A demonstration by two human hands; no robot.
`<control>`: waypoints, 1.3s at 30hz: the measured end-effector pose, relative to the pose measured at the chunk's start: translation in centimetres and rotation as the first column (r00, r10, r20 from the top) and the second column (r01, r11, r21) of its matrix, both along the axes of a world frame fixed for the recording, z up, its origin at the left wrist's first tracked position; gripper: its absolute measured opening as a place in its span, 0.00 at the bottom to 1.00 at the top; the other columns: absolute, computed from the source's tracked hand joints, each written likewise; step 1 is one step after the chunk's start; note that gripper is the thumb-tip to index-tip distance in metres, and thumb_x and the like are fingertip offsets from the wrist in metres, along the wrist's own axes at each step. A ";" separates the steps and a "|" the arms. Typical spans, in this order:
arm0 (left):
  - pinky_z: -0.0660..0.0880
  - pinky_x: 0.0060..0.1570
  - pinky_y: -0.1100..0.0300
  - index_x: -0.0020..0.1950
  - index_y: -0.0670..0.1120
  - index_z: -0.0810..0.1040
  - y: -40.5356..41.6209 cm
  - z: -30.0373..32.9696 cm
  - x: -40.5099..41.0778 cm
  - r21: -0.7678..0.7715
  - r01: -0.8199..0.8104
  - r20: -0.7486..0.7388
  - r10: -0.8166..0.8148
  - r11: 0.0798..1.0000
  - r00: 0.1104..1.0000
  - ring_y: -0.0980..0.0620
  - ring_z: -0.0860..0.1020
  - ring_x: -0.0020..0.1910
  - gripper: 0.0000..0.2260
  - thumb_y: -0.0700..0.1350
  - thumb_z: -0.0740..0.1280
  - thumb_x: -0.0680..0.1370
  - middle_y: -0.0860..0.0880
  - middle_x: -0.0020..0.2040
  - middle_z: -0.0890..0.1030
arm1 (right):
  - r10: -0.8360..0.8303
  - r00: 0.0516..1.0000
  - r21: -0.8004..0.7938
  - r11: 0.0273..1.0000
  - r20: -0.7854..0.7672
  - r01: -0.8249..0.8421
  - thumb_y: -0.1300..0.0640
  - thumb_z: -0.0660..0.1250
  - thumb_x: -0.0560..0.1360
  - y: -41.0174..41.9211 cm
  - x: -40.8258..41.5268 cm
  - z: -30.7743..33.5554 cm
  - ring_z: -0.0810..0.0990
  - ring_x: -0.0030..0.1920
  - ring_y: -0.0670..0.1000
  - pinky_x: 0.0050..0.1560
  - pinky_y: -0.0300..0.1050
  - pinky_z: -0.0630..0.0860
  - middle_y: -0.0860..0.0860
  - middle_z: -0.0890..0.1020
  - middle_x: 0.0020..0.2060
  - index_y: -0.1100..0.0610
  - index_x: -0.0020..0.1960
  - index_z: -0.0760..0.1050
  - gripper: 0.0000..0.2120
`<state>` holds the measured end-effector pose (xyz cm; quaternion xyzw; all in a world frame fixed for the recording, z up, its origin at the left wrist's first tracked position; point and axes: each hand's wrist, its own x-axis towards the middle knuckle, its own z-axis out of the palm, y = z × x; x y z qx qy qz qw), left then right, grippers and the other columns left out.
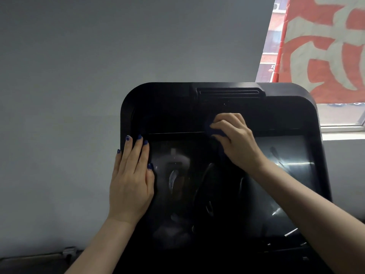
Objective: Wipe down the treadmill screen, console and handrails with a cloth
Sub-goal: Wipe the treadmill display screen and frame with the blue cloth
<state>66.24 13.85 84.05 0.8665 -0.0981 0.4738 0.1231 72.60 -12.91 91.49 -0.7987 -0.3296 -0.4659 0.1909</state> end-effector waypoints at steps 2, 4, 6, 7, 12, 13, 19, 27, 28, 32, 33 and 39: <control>0.52 0.78 0.50 0.76 0.38 0.66 0.0 0.0 0.0 0.002 -0.001 -0.009 0.001 1.000 1.000 0.44 0.56 0.79 0.23 0.42 0.53 0.81 0.42 0.77 0.65 | -0.004 1.000 -0.024 1.000 -0.008 0.004 0.66 0.72 0.73 -1.6 -0.2 0.2 0.74 0.53 0.54 0.60 0.33 0.66 0.57 0.80 0.51 0.66 0.50 0.80 0.07; 0.51 0.78 0.51 0.76 0.38 0.66 0.0 0.0 0.0 -0.003 0.000 -0.008 0.000 1.000 1.000 0.44 0.56 0.79 0.23 0.42 0.53 0.81 0.42 0.77 0.65 | -0.039 0.999 0.014 0.999 -0.010 0.039 0.67 0.72 0.72 -2.2 0.0 0.5 0.74 0.52 0.55 0.59 0.32 0.66 0.56 0.80 0.51 0.65 0.50 0.80 0.07; 0.50 0.78 0.51 0.76 0.38 0.66 0.0 0.1 0.1 -0.004 0.001 -0.009 -0.001 1.000 1.000 0.44 0.56 0.79 0.23 0.42 0.53 0.81 0.42 0.77 0.65 | -0.067 0.998 0.077 0.995 -0.009 0.068 0.67 0.72 0.72 -1.6 0.3 0.6 0.74 0.52 0.56 0.58 0.32 0.67 0.56 0.80 0.50 0.65 0.50 0.80 0.06; 0.50 0.78 0.52 0.75 0.37 0.66 -0.1 0.1 0.0 -0.004 0.001 -0.008 -0.001 1.000 1.000 0.44 0.56 0.79 0.23 0.42 0.54 0.81 0.42 0.77 0.65 | -0.074 0.997 0.108 0.991 -0.006 0.074 0.67 0.72 0.73 -1.1 0.4 0.5 0.74 0.52 0.56 0.57 0.33 0.68 0.56 0.79 0.51 0.65 0.50 0.79 0.06; 0.50 0.78 0.52 0.75 0.37 0.66 -0.1 0.1 0.0 0.000 -0.001 -0.007 0.001 1.000 1.000 0.44 0.56 0.79 0.23 0.43 0.53 0.81 0.41 0.77 0.65 | -0.093 0.996 0.095 0.991 -0.001 0.093 0.60 0.70 0.76 -0.9 0.1 -0.3 0.74 0.56 0.56 0.58 0.45 0.72 0.57 0.78 0.55 0.64 0.54 0.79 0.09; 0.50 0.78 0.51 0.75 0.37 0.66 -0.1 0.1 0.0 0.004 -0.003 -0.008 0.003 1.000 1.000 0.44 0.56 0.79 0.23 0.43 0.53 0.81 0.41 0.77 0.65 | -0.098 0.995 0.085 0.992 0.004 0.097 0.60 0.69 0.77 -1.1 0.1 -0.3 0.74 0.56 0.57 0.58 0.47 0.73 0.57 0.78 0.55 0.64 0.54 0.79 0.09; 0.51 0.78 0.51 0.75 0.37 0.66 0.0 0.0 0.1 0.005 -0.005 -0.013 0.005 1.000 1.000 0.44 0.57 0.79 0.23 0.43 0.53 0.81 0.41 0.77 0.65 | -0.169 0.985 0.127 0.979 0.038 0.163 0.62 0.69 0.76 -3.0 0.4 -0.7 0.72 0.55 0.59 0.59 0.43 0.68 0.59 0.76 0.54 0.64 0.53 0.80 0.08; 0.52 0.78 0.49 0.76 0.37 0.65 0.0 0.0 0.0 0.003 -0.002 -0.024 0.003 1.000 1.000 0.45 0.56 0.79 0.23 0.43 0.53 0.81 0.42 0.77 0.65 | -0.098 0.995 0.020 0.995 0.012 0.098 0.63 0.67 0.76 -3.0 0.2 -0.5 0.71 0.52 0.56 0.58 0.39 0.67 0.59 0.77 0.52 0.66 0.52 0.78 0.08; 0.52 0.78 0.49 0.76 0.37 0.65 0.0 0.0 0.0 0.003 -0.002 -0.024 0.002 1.000 1.000 0.45 0.56 0.79 0.23 0.43 0.53 0.81 0.42 0.77 0.65 | -0.103 0.995 0.005 0.995 0.015 0.103 0.63 0.67 0.75 -3.9 0.0 -0.4 0.72 0.52 0.57 0.59 0.38 0.67 0.59 0.77 0.52 0.66 0.52 0.78 0.08; 0.52 0.78 0.49 0.75 0.37 0.66 0.0 0.1 0.1 0.004 -0.004 -0.019 0.004 1.000 1.000 0.45 0.56 0.79 0.23 0.43 0.53 0.81 0.41 0.77 0.65 | -0.171 0.985 0.099 0.981 0.012 0.169 0.65 0.68 0.74 -4.3 0.5 0.2 0.71 0.51 0.57 0.57 0.34 0.65 0.59 0.77 0.51 0.66 0.51 0.77 0.07; 0.53 0.78 0.49 0.75 0.37 0.66 0.0 0.0 0.1 0.006 -0.005 -0.018 0.005 1.000 1.000 0.44 0.57 0.79 0.23 0.43 0.53 0.81 0.41 0.77 0.65 | -0.177 0.984 0.124 0.977 0.012 0.174 0.65 0.68 0.74 -3.8 0.7 0.2 0.71 0.51 0.56 0.56 0.33 0.64 0.59 0.77 0.51 0.66 0.51 0.77 0.07; 0.53 0.78 0.49 0.75 0.37 0.66 -0.1 0.1 0.0 0.010 -0.004 -0.014 0.004 1.000 1.000 0.44 0.57 0.79 0.23 0.43 0.53 0.81 0.41 0.76 0.66 | -0.114 0.993 0.017 0.993 0.010 0.114 0.65 0.68 0.75 -5.0 0.1 -0.2 0.71 0.52 0.56 0.59 0.34 0.65 0.58 0.77 0.51 0.66 0.52 0.78 0.07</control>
